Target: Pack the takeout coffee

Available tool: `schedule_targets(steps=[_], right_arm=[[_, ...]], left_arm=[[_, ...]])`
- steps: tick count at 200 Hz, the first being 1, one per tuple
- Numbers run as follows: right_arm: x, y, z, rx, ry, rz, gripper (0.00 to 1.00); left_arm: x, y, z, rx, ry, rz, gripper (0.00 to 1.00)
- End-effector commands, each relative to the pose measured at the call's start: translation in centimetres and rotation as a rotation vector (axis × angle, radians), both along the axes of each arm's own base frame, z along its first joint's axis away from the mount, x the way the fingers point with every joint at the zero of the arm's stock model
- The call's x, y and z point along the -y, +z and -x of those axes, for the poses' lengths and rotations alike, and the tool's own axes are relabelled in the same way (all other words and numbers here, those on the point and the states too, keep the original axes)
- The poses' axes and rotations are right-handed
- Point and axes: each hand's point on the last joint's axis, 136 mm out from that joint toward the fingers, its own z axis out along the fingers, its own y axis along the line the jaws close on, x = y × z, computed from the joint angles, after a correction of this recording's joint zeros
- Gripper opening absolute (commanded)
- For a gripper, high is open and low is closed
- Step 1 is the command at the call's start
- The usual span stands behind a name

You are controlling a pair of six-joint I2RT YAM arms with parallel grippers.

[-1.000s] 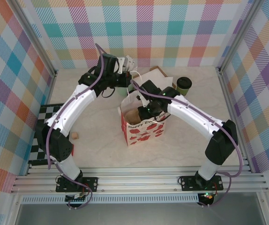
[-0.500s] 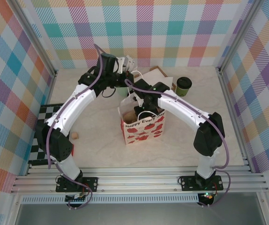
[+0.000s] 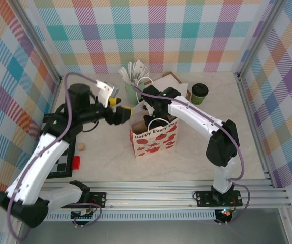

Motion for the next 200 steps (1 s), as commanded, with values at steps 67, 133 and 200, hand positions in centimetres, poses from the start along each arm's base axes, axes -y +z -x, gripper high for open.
schedule_targets(steps=[67, 133, 200], right_arm=[[-0.7, 0.2, 0.5, -0.044, -0.021, -0.011, 0.0], [-0.3, -0.5, 0.4, -0.062, -0.046, 0.033, 0.0], [-0.2, -1.8, 0.0, -0.085, -0.083, 0.078, 0.0]], left_arm=[[10.3, -2.5, 3.3, 0.204, -0.364, -0.109, 0.75], [11.7, -2.3, 6.5, 0.222, -0.525, -0.068, 0.19], [11.3, -1.9, 9.6, 0.194, -0.661, -0.009, 0.02]])
